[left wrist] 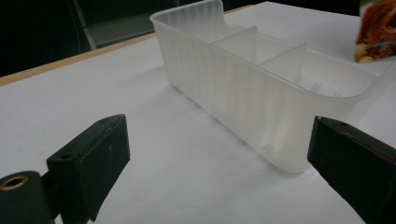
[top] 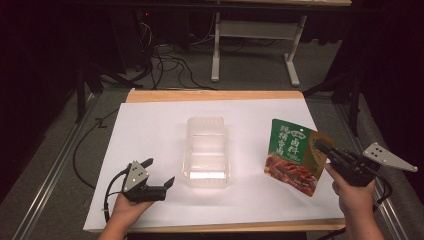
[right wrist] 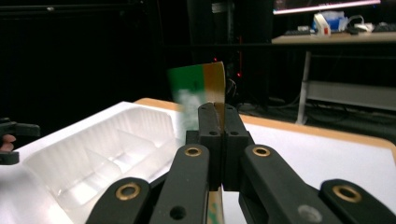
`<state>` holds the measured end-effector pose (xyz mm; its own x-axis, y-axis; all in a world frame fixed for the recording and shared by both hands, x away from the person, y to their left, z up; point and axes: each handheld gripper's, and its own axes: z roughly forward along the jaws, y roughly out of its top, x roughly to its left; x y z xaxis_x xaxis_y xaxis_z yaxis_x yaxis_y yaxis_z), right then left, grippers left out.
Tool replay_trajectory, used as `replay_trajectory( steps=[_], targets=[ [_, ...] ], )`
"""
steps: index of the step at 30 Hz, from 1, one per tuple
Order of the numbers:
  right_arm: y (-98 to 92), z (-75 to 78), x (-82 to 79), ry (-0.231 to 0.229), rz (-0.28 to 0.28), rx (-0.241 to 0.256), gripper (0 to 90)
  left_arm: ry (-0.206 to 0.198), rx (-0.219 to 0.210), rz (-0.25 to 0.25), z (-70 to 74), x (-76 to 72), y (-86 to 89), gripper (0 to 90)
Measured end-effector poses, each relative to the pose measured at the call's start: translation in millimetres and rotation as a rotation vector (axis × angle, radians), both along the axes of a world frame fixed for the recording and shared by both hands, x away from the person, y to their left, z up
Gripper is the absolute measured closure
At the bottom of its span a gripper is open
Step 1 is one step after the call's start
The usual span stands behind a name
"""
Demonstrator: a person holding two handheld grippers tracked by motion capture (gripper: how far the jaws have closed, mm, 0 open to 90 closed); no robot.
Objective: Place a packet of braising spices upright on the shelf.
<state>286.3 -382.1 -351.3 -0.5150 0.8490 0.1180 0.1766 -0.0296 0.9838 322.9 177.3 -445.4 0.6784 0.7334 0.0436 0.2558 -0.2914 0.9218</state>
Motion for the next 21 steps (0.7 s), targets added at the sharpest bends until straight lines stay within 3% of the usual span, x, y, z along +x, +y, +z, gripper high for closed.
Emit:
replay_trajectory(
  steps=[7,13,21],
  targets=[
    [9.5,5.2,1.7,-0.046,-0.029,-0.021,90.0,0.0,0.0,0.0,0.0,-0.1,0.1,6.4],
    [7.2,5.5,3.8,-0.052,-0.044,-0.007,90.0,0.0,0.001,0.0,-0.3,0.1,-0.5,6.4],
    [13.0,7.5,7.6,-0.058,-0.023,-0.033,90.0,0.0,-0.001,0.002,-0.3,-0.2,-0.7,6.4]
  ],
)
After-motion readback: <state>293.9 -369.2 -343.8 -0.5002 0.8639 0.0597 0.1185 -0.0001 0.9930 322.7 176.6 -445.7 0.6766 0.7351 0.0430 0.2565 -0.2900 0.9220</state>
